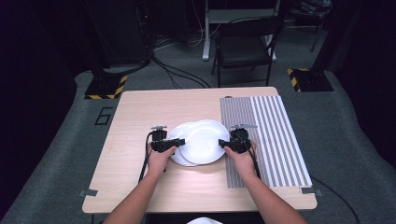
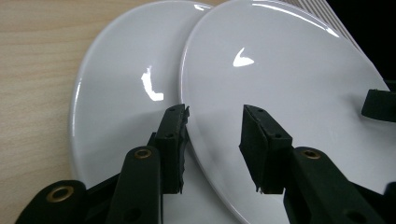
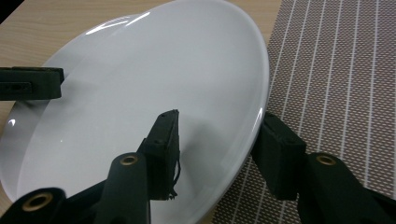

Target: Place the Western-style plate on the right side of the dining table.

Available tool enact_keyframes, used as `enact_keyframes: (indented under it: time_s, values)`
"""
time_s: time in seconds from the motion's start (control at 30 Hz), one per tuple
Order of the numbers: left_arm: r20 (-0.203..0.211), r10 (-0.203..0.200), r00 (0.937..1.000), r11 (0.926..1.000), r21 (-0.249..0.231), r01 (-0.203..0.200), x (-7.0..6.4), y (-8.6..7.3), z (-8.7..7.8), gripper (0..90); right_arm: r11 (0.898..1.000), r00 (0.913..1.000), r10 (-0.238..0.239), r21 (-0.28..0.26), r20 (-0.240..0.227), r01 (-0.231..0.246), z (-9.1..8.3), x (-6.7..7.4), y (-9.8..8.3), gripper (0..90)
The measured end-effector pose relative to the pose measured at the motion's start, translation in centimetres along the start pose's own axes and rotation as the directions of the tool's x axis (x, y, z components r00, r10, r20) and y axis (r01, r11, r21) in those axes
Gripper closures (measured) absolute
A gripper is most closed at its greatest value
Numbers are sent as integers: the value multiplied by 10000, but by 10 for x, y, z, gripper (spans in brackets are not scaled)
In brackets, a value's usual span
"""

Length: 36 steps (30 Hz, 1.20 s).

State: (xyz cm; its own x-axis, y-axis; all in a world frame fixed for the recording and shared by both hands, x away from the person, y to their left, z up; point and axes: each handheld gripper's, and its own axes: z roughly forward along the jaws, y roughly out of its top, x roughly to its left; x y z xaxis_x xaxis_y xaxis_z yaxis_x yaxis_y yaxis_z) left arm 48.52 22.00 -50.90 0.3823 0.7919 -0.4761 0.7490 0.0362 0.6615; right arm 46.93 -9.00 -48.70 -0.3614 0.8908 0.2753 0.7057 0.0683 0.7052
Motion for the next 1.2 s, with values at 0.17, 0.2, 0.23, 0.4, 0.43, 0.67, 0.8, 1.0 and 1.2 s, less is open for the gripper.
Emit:
enact_keyframes:
  time_s: [0.17,0.2,0.23,0.4,0.43,0.67,0.8,1.0,1.2]
  values:
    - [146,45,9999,10000,-38,-45,-5,1,4,608,10000,9998,-20,-35,213,21,-4,-5,-1,523]
    - [157,129,9998,9999,-28,-128,-5,1,4,608,10000,9997,27,40,225,-28,-4,-6,-1,523]
    - [157,129,9998,9999,-28,-128,-5,1,4,606,10000,9997,27,40,225,-28,-4,-6,-1,523]
    - [129,214,9997,9998,5,-214,-8,1,6,601,10000,9995,23,24,300,-24,-7,-8,-2,534]
    - [138,284,9995,9996,39,-285,-8,1,6,601,10000,9996,-30,41,296,28,-8,-8,-2,534]
    - [107,270,9996,9996,116,-271,-9,-1,9,602,9994,9973,-359,41,645,357,-16,-5,-6,581]
    - [64,288,9996,9994,187,-289,-9,-2,10,599,9995,9977,-323,-11,588,325,-17,-6,-7,590]
    - [66,202,9998,9997,164,-203,-10,-2,11,600,10000,9991,89,-23,420,-88,-14,-12,-12,587]
    - [110,257,9996,9996,66,-258,-13,-3,10,587,9976,9976,695,-59,81,-694,-11,-18,-19,586]
